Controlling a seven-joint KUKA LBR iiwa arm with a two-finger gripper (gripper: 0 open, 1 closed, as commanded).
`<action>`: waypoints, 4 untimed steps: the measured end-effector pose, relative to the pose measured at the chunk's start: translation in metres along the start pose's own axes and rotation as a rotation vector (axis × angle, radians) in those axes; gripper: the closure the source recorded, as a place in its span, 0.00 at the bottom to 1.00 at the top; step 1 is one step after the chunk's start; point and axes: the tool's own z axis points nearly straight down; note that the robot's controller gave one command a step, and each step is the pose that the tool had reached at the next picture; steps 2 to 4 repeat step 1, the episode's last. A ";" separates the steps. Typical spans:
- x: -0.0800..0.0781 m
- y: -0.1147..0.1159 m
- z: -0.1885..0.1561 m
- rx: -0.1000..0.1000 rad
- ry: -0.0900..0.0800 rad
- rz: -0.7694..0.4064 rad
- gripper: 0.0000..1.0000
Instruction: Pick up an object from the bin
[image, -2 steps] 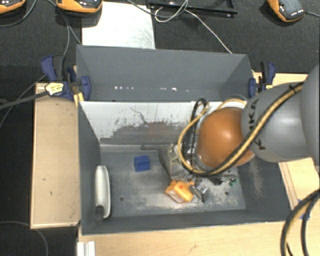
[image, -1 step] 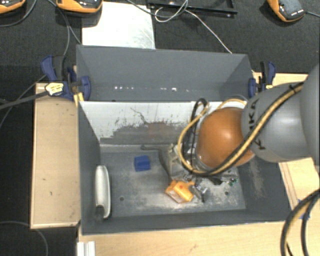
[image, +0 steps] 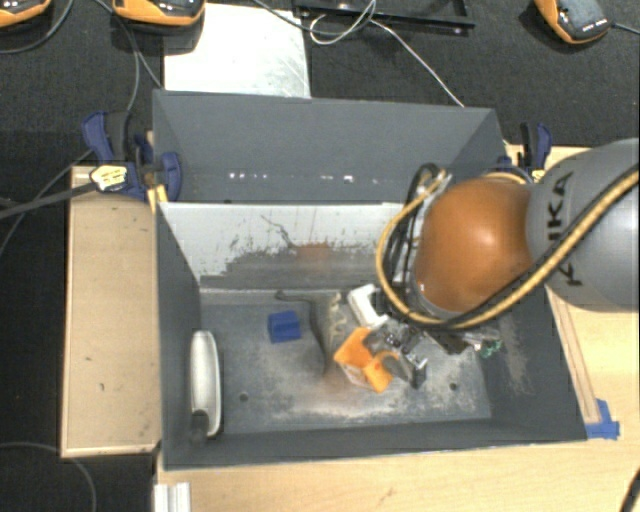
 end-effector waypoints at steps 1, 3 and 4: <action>0.001 -0.011 0.089 0.020 -0.022 -0.032 0.00; 0.001 -0.011 0.089 0.020 -0.022 -0.032 0.00; 0.001 -0.011 0.089 0.020 -0.022 -0.032 0.00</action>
Offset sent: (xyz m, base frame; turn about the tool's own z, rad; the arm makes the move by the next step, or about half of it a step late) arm 0.0000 0.0000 0.0000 0.0000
